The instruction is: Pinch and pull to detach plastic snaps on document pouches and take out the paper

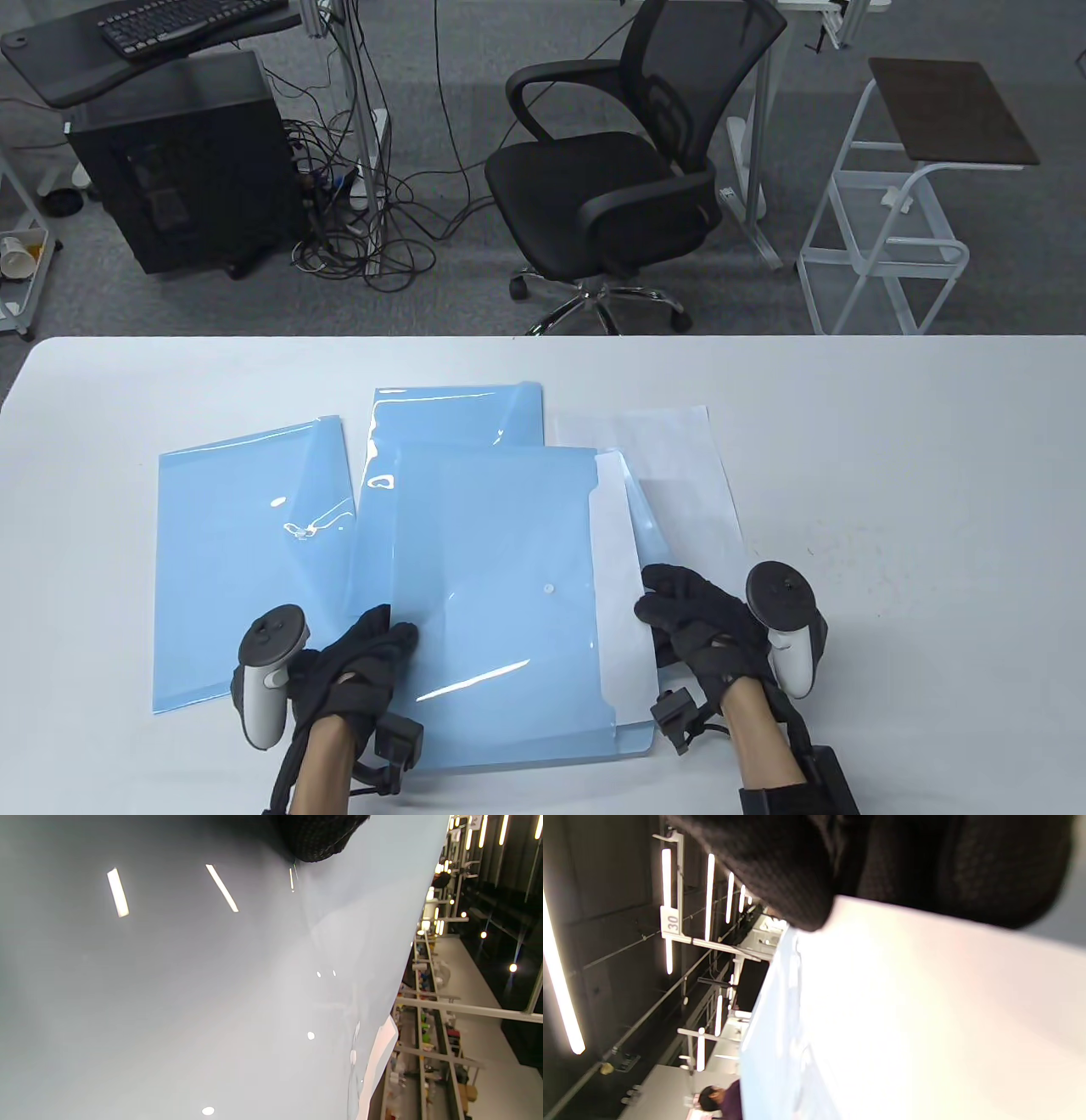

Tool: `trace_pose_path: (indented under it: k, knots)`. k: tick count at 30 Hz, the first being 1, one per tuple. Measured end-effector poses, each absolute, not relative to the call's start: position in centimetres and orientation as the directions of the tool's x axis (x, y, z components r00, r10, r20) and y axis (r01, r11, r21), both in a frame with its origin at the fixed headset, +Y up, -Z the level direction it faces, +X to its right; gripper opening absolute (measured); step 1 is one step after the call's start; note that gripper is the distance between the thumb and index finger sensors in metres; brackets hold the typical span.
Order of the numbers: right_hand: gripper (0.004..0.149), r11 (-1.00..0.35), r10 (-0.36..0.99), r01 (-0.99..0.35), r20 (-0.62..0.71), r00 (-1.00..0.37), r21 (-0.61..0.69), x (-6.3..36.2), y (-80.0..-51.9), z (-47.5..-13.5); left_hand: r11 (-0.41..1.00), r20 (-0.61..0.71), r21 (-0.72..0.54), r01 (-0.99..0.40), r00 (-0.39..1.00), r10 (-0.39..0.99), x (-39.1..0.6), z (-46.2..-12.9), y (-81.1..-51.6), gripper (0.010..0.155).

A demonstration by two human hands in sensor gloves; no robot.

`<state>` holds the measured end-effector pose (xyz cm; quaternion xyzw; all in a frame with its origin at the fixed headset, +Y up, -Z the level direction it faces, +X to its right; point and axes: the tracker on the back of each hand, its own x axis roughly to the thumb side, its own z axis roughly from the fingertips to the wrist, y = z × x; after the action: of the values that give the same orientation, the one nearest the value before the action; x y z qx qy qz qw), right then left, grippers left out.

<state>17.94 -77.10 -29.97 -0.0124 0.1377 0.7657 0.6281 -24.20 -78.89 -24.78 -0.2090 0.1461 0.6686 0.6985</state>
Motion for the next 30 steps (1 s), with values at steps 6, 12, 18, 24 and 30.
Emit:
trace_pose_path:
  k: [6,12,18,24,30]
  knots:
    - [0.042,-0.163,0.952,-0.946,-0.208,-0.226,0.282,17.3,-77.3,-30.0,0.011,-0.469,-0.112,-0.994,0.062,0.881,-23.5,-24.8,-78.7,0.044]
    - [0.039,-0.396,0.887,-0.891,-0.157,-0.433,0.220,17.9,-75.6,-29.8,0.051,-0.461,-0.095,-0.994,0.089,0.883,-24.1,-24.8,-78.4,0.044]
    - [0.039,-0.565,0.801,-0.816,-0.154,-0.579,0.124,20.0,-72.9,-29.9,0.104,-0.474,-0.052,-0.993,0.116,0.873,-25.1,-24.6,-78.3,0.044]
    - [0.039,-0.598,0.772,-0.797,-0.210,-0.600,0.082,24.1,-70.8,-30.1,0.122,-0.492,-0.024,-0.992,0.118,0.863,-25.9,-24.4,-78.2,0.044]
    - [0.039,-0.577,0.794,-0.816,-0.228,-0.564,0.010,29.1,-68.1,-30.2,0.150,-0.520,-0.012,-0.989,0.134,0.844,-26.3,-24.4,-78.1,0.044]
